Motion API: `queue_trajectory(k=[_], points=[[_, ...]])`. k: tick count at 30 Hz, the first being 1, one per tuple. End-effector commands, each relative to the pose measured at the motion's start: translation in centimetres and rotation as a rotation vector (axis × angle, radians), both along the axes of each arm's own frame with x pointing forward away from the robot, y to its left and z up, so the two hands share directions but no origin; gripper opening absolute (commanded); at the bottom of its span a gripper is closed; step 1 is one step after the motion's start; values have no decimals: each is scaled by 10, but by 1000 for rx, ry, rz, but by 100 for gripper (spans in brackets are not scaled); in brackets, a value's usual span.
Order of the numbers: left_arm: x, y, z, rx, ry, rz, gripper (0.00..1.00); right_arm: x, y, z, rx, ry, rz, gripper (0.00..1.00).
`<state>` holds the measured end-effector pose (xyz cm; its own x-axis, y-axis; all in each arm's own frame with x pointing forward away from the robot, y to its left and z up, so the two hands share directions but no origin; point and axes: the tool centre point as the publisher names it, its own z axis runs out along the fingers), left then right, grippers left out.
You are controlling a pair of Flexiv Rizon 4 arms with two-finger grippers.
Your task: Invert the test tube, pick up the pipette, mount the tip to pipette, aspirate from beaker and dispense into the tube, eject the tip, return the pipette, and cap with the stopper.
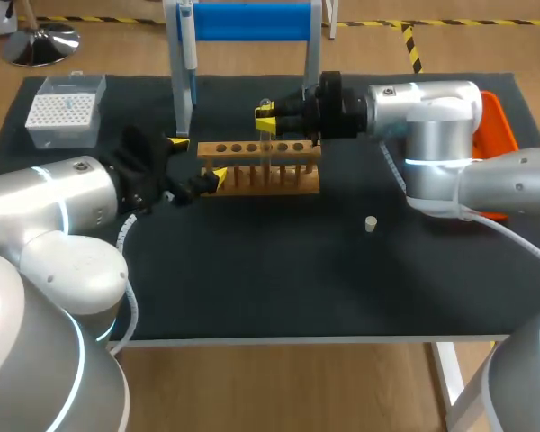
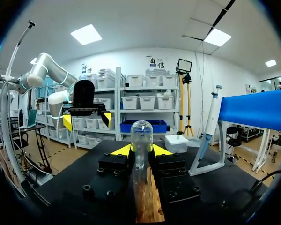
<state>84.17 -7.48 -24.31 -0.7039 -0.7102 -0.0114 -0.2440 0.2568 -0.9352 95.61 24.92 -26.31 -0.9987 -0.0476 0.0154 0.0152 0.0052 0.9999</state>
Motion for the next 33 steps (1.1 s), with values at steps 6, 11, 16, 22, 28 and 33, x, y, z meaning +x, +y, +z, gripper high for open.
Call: queue_trajectory(k=[6,11,16,22,28,33], points=[[0,2,0,-3,1,-6,100,-1,-4,11,-4,-11,0,0],[0,2,0,-3,1,-6,100,-1,-4,18,-8,-24,-6,0],[0,2,0,-3,1,-6,100,-1,-6,26,-6,-29,-14,0],[0,2,0,-3,1,-6,100,-4,-7,36,1,-37,-14,0],[0,2,0,-3,1,-6,100,-7,-7,45,6,-44,-13,0],[0,2,0,-3,1,-6,100,-10,-8,52,9,-47,-16,0]])
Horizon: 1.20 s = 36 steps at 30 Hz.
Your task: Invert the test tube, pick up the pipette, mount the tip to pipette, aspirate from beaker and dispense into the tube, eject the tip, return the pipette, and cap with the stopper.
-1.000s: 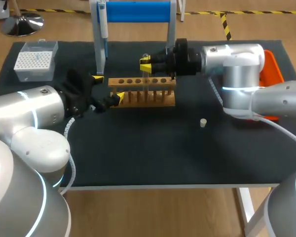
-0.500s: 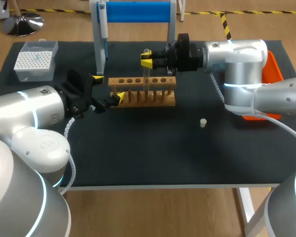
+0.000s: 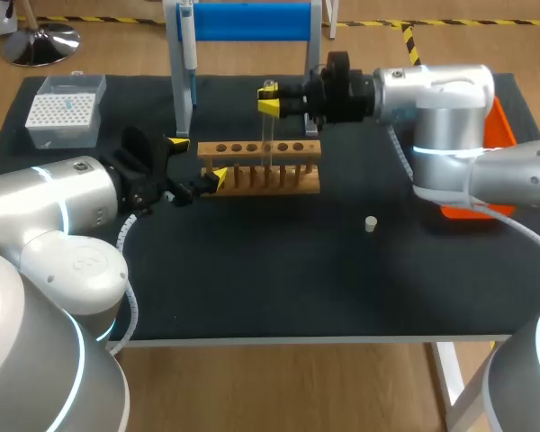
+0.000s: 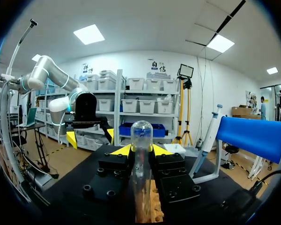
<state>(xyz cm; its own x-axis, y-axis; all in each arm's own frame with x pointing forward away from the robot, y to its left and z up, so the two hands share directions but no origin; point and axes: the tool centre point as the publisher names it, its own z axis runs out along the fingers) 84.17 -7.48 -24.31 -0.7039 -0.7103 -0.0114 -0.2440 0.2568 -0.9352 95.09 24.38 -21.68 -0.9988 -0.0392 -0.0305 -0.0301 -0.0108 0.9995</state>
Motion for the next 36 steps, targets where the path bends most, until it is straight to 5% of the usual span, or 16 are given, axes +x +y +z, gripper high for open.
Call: queue_trajectory(k=[1,11,30,36], points=[[0,2,0,-3,1,-6,100,-6,-3,7,-7,-3,-9,0],[0,2,0,-3,1,-6,100,-20,-14,25,-10,-21,-19,0],[0,2,0,-3,1,-6,100,-20,-14,25,-10,-21,-19,0],[0,2,0,-3,1,-6,100,-18,-23,31,-131,255,-14,0]])
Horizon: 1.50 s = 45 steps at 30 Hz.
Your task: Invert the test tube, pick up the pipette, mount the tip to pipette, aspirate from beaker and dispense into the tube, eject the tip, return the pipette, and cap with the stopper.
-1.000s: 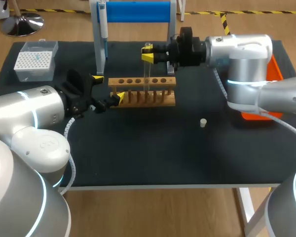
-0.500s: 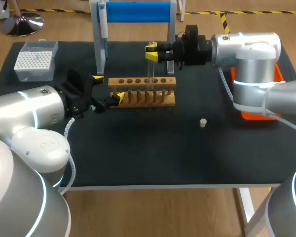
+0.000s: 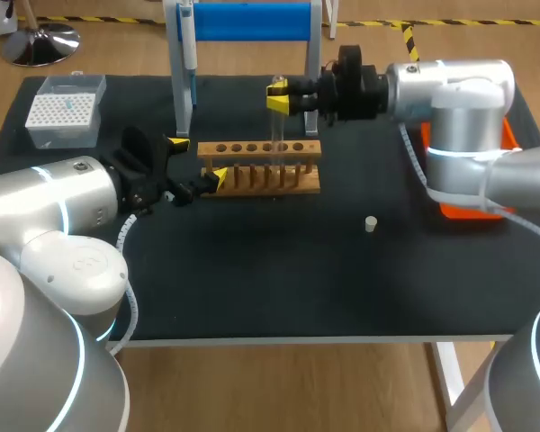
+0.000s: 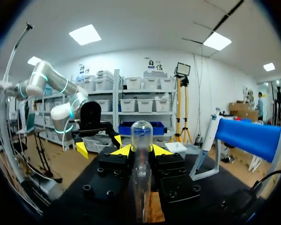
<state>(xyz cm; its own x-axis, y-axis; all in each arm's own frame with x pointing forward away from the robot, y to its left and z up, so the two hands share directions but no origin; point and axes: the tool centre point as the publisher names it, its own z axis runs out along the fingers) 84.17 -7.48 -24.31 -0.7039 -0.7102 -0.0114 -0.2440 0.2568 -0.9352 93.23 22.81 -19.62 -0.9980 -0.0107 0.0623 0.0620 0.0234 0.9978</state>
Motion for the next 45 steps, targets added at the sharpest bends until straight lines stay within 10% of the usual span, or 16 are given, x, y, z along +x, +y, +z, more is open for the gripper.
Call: queue_trajectory(k=[1,16,27,45], points=[[0,2,0,-3,1,-6,100,0,-8,12,-113,240,22,0],[0,2,0,-3,1,-6,100,9,-18,13,-102,1095,-40,0],[0,2,0,-3,1,-6,100,-4,-26,3,-49,1248,-64,0],[0,2,0,-3,1,-6,100,-16,-27,-6,-47,1297,13,0]])
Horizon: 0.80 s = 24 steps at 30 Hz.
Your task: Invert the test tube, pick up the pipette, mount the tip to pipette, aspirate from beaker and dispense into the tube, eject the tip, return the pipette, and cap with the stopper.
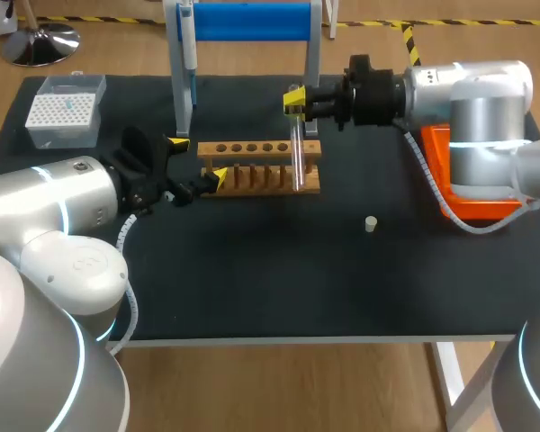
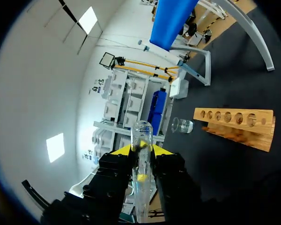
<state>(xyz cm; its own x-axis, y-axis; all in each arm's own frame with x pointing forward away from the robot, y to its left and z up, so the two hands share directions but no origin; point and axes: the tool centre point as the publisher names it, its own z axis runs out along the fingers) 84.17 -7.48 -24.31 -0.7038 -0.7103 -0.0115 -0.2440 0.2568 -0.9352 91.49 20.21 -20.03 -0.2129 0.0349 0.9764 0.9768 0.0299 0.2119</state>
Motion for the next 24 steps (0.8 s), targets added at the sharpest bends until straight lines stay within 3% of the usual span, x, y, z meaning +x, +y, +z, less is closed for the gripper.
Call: queue_trajectory(k=[1,6,8,24], points=[[0,2,0,-3,1,-6,100,0,-1,-1,15,5,47,0],[0,2,0,-3,1,-6,100,-1,-1,-2,26,49,86,0],[0,2,0,-3,1,-6,100,-2,-2,-3,50,112,119,0],[0,2,0,-3,1,-6,100,-3,-4,-8,34,167,138,0]])
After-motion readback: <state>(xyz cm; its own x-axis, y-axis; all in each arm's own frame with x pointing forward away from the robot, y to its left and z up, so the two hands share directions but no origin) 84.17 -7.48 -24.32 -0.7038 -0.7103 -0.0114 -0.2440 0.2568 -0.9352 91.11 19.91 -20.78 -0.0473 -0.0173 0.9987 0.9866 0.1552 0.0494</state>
